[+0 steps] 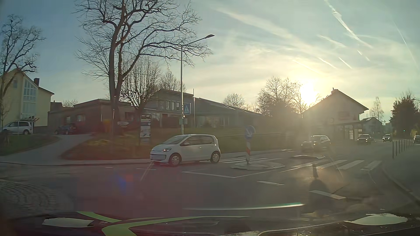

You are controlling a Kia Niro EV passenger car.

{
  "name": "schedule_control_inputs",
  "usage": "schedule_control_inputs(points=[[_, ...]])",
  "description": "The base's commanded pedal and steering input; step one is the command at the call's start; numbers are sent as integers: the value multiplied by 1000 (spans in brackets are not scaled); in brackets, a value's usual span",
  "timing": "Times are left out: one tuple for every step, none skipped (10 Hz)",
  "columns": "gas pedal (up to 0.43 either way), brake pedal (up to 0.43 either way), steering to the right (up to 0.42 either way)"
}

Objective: Follow the waypoints while adhering to traffic rules and regulations

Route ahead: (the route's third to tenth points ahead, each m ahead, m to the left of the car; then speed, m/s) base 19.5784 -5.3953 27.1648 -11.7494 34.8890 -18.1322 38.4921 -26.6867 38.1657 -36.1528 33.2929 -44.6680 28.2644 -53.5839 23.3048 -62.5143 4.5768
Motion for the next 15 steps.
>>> schedule_control_inputs(points=[[110, 0, 284], [110, 0, 284], [110, 0, 284], [110, 0, 284], [110, 0, 283], [110, 0, 283], [110, 0, 280], [110, 0, 278], [110, 0, 275], [110, 0, 271], [110, 0, 269], [110, 0, 267], [118, 0, 264], [118, 0, 254], [118, 0, 245]])
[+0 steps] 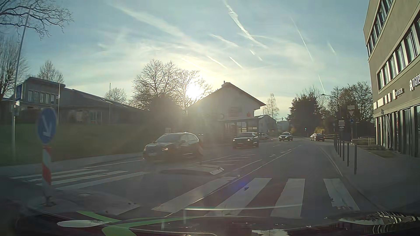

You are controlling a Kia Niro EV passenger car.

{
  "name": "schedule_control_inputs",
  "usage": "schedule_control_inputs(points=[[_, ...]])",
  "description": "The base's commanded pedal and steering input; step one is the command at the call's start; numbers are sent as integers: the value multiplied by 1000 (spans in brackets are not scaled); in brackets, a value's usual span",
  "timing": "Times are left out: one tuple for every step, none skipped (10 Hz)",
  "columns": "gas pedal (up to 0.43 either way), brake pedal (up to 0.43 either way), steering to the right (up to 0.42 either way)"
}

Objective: Follow the waypoints while adhering to traffic rules and regulations

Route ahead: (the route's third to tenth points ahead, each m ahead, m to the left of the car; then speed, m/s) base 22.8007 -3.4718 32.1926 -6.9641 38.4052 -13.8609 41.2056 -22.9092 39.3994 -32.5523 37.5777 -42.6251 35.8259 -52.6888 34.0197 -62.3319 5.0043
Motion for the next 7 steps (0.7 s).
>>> schedule_control_inputs(points=[[118, 0, 240], [118, 0, 231], [118, 0, 213], [118, 0, 195], [118, 0, 184], [118, 0, 175], [118, 0, 165]])
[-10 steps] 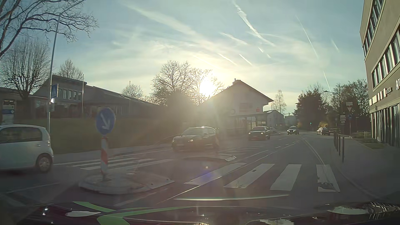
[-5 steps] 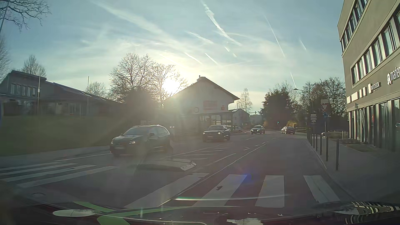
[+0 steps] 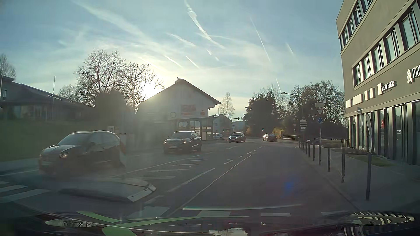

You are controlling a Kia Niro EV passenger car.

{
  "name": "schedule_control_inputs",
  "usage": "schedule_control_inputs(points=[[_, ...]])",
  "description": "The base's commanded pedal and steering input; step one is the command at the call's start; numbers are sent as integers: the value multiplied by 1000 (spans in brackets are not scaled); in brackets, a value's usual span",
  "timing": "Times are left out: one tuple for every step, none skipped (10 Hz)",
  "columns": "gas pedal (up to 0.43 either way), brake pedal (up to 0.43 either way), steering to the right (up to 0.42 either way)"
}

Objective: Follow the waypoints while adhering to traffic rules and regulations

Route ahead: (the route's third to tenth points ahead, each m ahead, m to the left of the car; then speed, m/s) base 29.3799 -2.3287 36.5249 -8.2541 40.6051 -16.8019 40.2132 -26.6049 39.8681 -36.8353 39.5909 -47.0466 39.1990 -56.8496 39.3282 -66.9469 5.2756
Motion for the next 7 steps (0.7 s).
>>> schedule_control_inputs(points=[[118, 0, 152], [118, 0, 143], [118, 0, 135], [118, 0, 131], [118, 0, 125], [118, 0, 119], [118, 0, 116]])
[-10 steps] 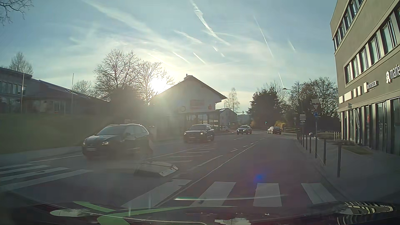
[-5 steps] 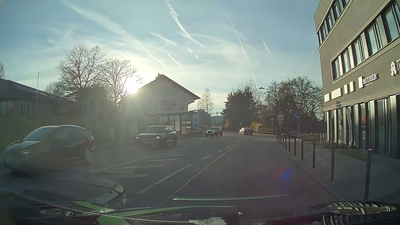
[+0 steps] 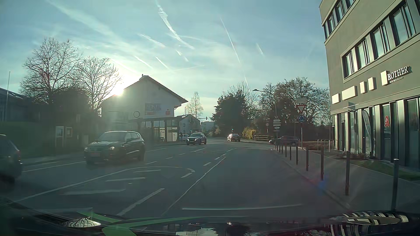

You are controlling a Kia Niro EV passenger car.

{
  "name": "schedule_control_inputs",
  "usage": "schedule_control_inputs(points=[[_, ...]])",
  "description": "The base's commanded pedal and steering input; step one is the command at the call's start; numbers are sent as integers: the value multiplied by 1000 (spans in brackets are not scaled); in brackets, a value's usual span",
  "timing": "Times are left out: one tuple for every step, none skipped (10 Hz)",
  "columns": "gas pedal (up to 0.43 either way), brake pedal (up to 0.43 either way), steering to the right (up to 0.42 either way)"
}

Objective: Follow the waypoints while adhering to traffic rules and regulations

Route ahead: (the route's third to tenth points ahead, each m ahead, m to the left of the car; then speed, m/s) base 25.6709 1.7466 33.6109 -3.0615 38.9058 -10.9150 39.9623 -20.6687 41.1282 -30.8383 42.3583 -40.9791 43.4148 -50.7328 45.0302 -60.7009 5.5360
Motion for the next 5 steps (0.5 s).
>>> schedule_control_inputs(points=[[118, 0, 113], [118, 0, 106], [118, 0, 100], [118, 0, 88], [118, 0, 79]])
